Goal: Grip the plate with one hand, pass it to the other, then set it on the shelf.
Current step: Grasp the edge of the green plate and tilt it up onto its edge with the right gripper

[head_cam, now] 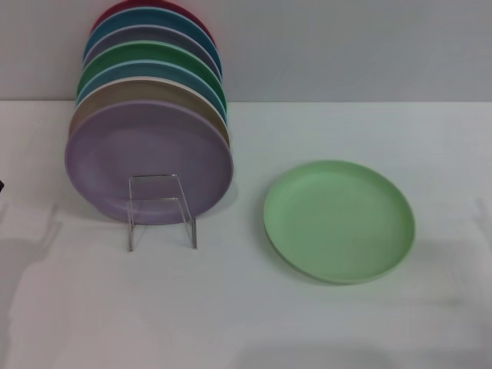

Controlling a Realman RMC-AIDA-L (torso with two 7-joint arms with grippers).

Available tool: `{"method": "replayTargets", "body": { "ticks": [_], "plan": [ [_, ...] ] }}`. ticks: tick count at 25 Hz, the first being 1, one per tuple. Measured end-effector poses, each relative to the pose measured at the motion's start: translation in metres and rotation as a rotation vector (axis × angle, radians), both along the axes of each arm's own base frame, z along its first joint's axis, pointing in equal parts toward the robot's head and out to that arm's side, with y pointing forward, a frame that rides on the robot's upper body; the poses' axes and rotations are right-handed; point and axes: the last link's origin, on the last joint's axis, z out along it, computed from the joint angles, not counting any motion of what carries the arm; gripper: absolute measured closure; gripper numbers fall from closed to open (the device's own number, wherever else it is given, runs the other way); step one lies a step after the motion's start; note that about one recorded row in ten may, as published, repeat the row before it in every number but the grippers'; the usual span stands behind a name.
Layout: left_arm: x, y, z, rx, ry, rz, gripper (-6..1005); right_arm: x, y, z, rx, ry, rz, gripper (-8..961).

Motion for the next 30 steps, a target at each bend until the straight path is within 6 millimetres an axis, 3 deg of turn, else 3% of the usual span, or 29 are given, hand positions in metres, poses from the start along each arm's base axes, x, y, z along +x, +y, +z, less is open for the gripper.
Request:
{"method": "replayTargets", "body": {
  "ticks": [8, 13, 15, 16, 17, 19, 21, 22, 26, 30],
  "plan": [
    [0.001, 0.001, -0.003, -0.012, 0.007, -0.003, 171, 0.000, 0.003, -0.001, -0.018, 0.033, 0.000, 131],
    [0.002, 0.001, -0.003, -0.014, 0.007, -0.005, 173, -0.014, 0.031, 0.006, -0.092, 0.085, 0.099, 133],
    [0.002, 0.001, -0.003, -0.014, 0.006, -0.006, 174, -0.025, 0.054, 0.012, -0.176, 0.069, 0.146, 132],
    [0.002, 0.002, -0.003, -0.014, 0.006, -0.008, 175, -0.035, 0.077, 0.017, -0.265, 0.035, 0.155, 131],
    [0.002, 0.002, -0.003, -0.014, 0.006, -0.008, 175, -0.035, 0.077, 0.017, -0.265, 0.035, 0.155, 132],
    [0.003, 0.002, -0.003, -0.012, 0.005, -0.012, 176, -0.048, 0.100, 0.026, -0.359, 0.024, 0.135, 135],
    [0.004, 0.002, -0.003, -0.013, 0.000, -0.015, 177, -0.075, 0.127, 0.036, -0.521, 0.056, 0.069, 137],
    [0.004, 0.002, -0.003, -0.013, 0.000, -0.015, 178, -0.075, 0.127, 0.036, -0.521, 0.056, 0.069, 137],
    [0.005, 0.003, -0.004, -0.016, -0.004, -0.018, 180, -0.125, 0.140, 0.050, -0.718, 0.003, -0.096, 137],
    [0.006, 0.004, -0.005, -0.019, -0.007, -0.019, 182, -0.142, 0.138, 0.051, -0.839, -0.068, -0.276, 137]
  ]
}}
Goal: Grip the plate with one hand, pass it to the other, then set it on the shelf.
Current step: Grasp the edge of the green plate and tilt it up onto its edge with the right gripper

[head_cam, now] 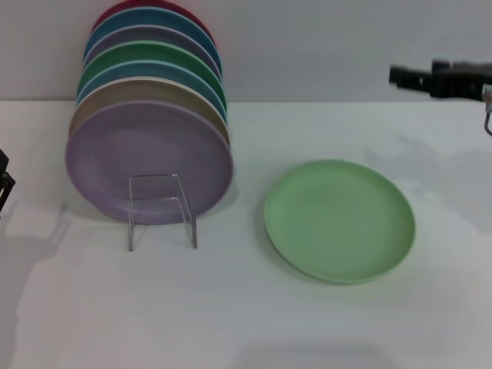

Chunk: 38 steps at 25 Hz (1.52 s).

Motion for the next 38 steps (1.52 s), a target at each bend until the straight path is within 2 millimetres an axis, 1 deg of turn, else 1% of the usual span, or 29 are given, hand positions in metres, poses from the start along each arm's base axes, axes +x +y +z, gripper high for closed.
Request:
{"method": "replayTargets", "body": {
  "ticks": [1, 2, 3, 4, 6, 7, 8, 12, 15, 16, 17, 21, 23, 26, 30, 31, 32, 33, 38],
  "plan": [
    [0.000, 0.000, 0.000, 0.000, 0.000, 0.000, 182, 0.004, -0.002, 0.001, -0.082, -0.062, -0.168, 137],
    [0.000, 0.000, 0.000, 0.000, 0.000, 0.000, 183, 0.004, -0.002, 0.001, -0.082, -0.062, -0.168, 137],
    [0.001, 0.001, 0.000, 0.001, -0.001, -0.002, 183, 0.015, -0.002, 0.005, -0.134, -0.097, -0.323, 136],
    [0.001, 0.002, 0.000, 0.001, -0.001, -0.003, 184, 0.015, -0.002, 0.005, -0.134, -0.097, -0.323, 136],
    [0.001, 0.002, 0.000, 0.000, 0.000, -0.004, 185, 0.026, -0.001, 0.008, -0.221, -0.090, -0.471, 136],
    [0.001, 0.003, 0.000, 0.000, 0.000, -0.005, 185, 0.026, -0.001, 0.008, -0.221, -0.090, -0.471, 136],
    [0.001, 0.003, 0.000, 0.000, 0.000, -0.004, 186, 0.026, 0.003, 0.009, -0.268, -0.083, -0.480, 136],
    [0.001, 0.003, 0.000, -0.001, 0.000, -0.003, 188, 0.025, 0.009, 0.007, -0.303, -0.098, -0.471, 136],
    [0.001, 0.003, 0.000, -0.003, 0.003, 0.000, 189, 0.026, 0.013, -0.003, -0.348, -0.113, -0.464, 136],
    [0.000, 0.003, -0.001, -0.006, 0.004, 0.004, 190, 0.027, 0.016, -0.012, -0.383, -0.117, -0.463, 136],
    [0.000, 0.003, -0.001, -0.006, 0.004, 0.004, 190, 0.027, 0.016, -0.012, -0.383, -0.117, -0.463, 136],
    [-0.001, 0.003, -0.001, -0.008, 0.009, 0.011, 192, 0.031, 0.023, -0.028, -0.438, -0.161, -0.473, 137],
    [-0.002, 0.003, -0.001, -0.008, 0.010, 0.012, 193, 0.032, 0.024, -0.030, -0.444, -0.168, -0.474, 137],
    [-0.003, 0.003, 0.000, -0.011, 0.016, 0.020, 195, 0.034, 0.026, -0.041, -0.470, -0.181, -0.476, 137],
    [-0.005, 0.003, -0.001, -0.016, 0.018, 0.028, 197, 0.035, 0.027, -0.048, -0.485, -0.186, -0.478, 137],
    [-0.005, 0.004, -0.001, -0.020, 0.019, 0.032, 197, 0.036, 0.028, -0.053, -0.496, -0.190, -0.480, 137],
    [-0.005, 0.004, -0.001, -0.020, 0.019, 0.032, 198, 0.036, 0.028, -0.053, -0.496, -0.190, -0.480, 137],
    [-0.005, 0.006, -0.001, -0.025, 0.022, 0.036, 198, 0.037, 0.028, -0.059, -0.511, -0.195, -0.485, 137],
    [-0.006, 0.007, -0.001, -0.025, 0.025, 0.038, 201, 0.039, 0.028, -0.063, -0.521, -0.203, -0.493, 136]
  ]
}}
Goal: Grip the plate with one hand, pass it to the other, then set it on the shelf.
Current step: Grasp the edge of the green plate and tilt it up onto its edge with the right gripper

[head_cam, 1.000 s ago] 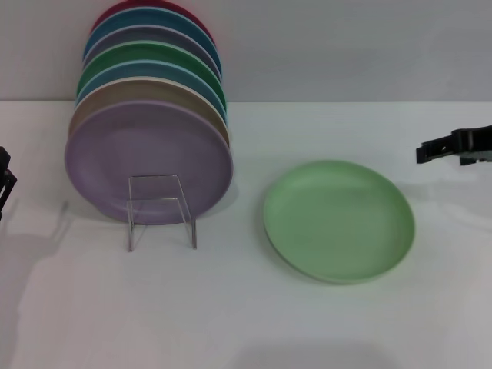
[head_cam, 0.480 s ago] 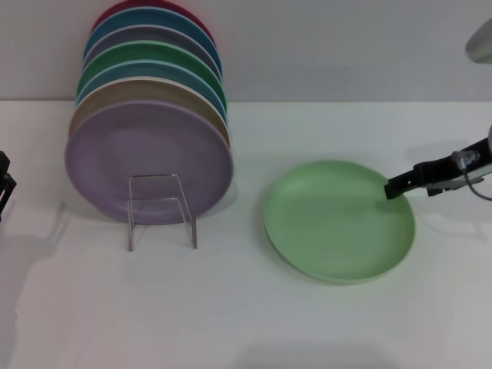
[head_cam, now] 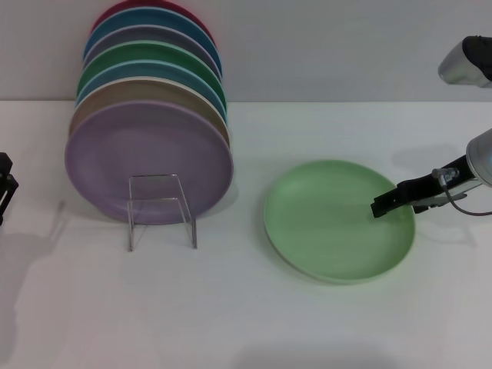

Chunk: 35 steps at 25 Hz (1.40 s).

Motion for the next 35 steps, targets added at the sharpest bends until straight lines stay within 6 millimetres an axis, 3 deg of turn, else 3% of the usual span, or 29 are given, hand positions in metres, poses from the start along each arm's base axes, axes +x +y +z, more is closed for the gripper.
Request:
{"method": "replayTargets", "body": {
  "ticks": [35],
  "plan": [
    [-0.0033, -0.0007, -0.0026, -0.014, 0.006, 0.020, 218, 0.0059, 0.0014, -0.0093, -0.004, -0.066, -0.016, 137]
  ]
}}
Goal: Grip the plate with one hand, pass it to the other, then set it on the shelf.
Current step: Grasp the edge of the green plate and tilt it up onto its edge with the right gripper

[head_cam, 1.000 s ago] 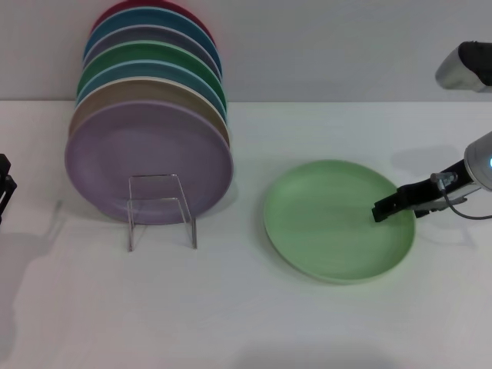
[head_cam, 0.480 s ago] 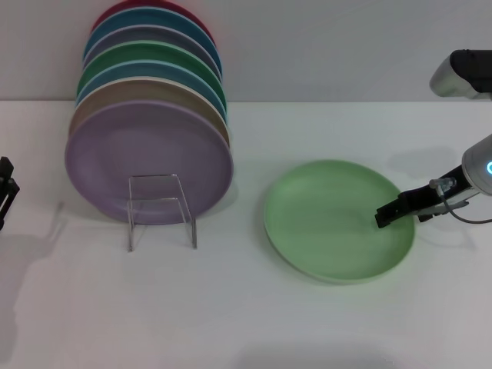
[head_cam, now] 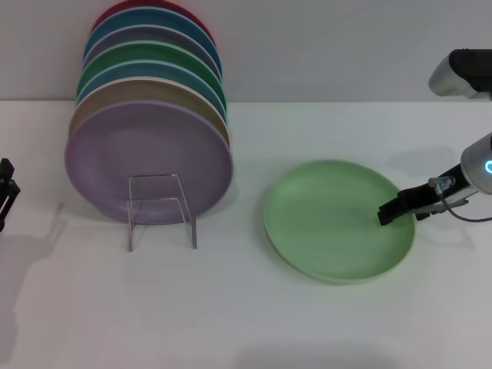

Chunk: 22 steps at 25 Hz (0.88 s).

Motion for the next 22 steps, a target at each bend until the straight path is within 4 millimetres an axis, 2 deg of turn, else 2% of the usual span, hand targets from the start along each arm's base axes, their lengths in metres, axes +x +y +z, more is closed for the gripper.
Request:
{"method": "replayTargets", "body": {
  "ticks": [5, 11, 13, 22],
  "plan": [
    [-0.0018, 0.0020, -0.0011, -0.010, 0.003, 0.014, 221, -0.0005, 0.0023, 0.0006, 0.013, -0.001, 0.007, 246],
    [-0.0035, 0.0061, -0.0018, -0.021, 0.009, 0.030, 224, 0.0007, 0.0036, -0.0038, 0.008, -0.001, -0.001, 467],
    [-0.0033, 0.0074, -0.0022, -0.023, 0.025, 0.030, 225, 0.0027, 0.0033, -0.0073, -0.002, -0.002, -0.012, 721],
    [-0.0024, 0.0065, -0.0028, -0.018, 0.046, 0.026, 229, 0.0029, 0.0016, -0.0081, -0.017, -0.004, -0.012, 830]
  ]
}}
